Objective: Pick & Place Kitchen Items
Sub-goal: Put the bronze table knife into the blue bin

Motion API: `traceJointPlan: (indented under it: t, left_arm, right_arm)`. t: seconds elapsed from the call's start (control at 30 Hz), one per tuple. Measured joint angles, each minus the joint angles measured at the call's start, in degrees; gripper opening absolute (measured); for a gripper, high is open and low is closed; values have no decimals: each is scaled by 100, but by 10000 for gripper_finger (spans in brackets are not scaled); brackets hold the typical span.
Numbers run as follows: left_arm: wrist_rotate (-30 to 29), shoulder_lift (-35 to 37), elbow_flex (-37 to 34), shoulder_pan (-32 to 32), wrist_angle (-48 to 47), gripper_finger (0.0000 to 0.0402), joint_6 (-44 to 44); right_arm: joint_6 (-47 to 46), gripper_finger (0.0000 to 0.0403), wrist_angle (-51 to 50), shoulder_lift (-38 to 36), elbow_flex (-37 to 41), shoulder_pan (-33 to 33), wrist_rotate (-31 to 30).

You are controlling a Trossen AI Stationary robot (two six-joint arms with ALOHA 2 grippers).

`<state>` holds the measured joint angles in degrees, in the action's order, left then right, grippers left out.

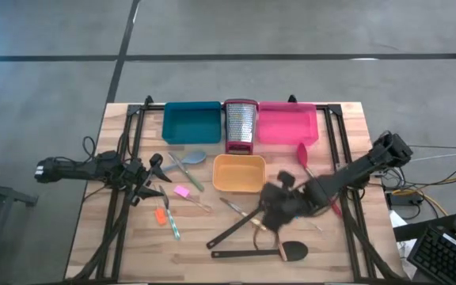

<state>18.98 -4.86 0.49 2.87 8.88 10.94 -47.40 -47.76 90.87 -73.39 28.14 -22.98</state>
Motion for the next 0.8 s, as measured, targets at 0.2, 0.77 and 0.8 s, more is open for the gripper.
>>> traceJointPlan:
  t: [0.2, 0.77, 0.8]
  left_arm:
    - [0, 2, 2, 0, 0, 243, 0]
    - [0, 0, 2, 0, -1, 243, 0]
    - [0, 0, 2, -2, 0, 243, 0]
  right_arm:
    - [-1286, 8, 3, 0, -17, 189, 952]
    - [-3335, 8, 21, 437, -23, 461, 793]
    - [-3288, 8, 50, 502, -23, 446, 976]
